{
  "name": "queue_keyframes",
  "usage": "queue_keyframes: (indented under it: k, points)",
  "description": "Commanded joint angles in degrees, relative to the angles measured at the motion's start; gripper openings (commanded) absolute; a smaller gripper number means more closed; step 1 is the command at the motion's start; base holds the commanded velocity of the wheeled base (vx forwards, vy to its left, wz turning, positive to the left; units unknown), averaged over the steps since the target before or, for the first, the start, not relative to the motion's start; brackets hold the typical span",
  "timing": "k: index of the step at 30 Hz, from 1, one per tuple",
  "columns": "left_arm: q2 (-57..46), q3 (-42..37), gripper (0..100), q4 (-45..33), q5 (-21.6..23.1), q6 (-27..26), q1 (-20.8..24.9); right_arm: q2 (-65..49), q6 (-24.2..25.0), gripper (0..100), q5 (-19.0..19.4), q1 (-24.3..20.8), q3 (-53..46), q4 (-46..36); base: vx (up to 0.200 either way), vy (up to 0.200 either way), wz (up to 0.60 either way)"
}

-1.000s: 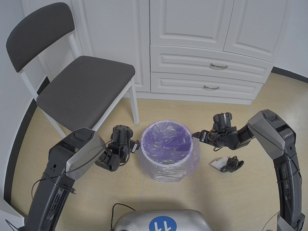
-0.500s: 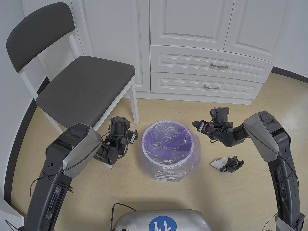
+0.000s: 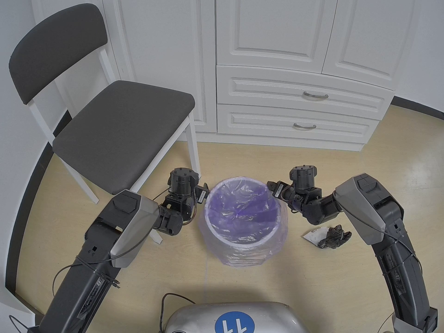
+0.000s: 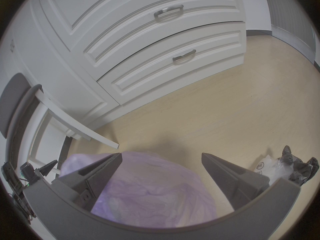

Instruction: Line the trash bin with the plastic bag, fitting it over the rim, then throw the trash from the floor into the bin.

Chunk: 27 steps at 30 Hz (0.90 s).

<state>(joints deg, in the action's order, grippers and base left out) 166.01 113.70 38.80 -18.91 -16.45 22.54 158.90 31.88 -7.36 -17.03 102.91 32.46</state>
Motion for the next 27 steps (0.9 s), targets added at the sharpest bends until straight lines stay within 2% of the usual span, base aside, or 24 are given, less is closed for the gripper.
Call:
queue_keyframes:
  k: [1,9,10,12,22,24,27]
  points:
    - [2.21,0.89,100,-0.22,0.19,0.10,0.66,0.35,-1.03,100,0.42,0.07,-1.40,-0.30,0.000,0.000,0.00]
    - [2.21,0.89,100,-0.13,0.19,0.36,0.66,-2.72,-4.54,100,1.39,0.33,-6.76,-0.30,0.000,0.000,0.00]
    - [1.86,0.89,100,0.13,0.10,1.06,0.66,-4.48,-5.77,100,3.06,0.59,-9.66,-0.03,0.000,0.000,0.00]
    - [1.68,0.89,100,0.48,0.10,1.15,0.66,-5.01,-6.30,100,3.67,0.68,-10.80,0.06,0.000,0.000,0.00]
    - [-1.92,-3.66,100,2.51,-1.22,0.62,-0.83,-5.45,-6.74,100,3.76,1.65,-10.45,0.32,0.000,0.000,0.00]
    - [-6.05,-10.52,100,2.68,-4.65,-1.22,-1.01,-6.85,-7.09,100,3.67,2.09,-10.80,-0.38,0.000,0.000,0.00]
    - [-10.80,-18.96,100,4.97,-6.67,-1.92,-0.66,-8.44,-8.85,100,3.23,3.14,-11.59,-0.91,0.000,0.000,0.00]
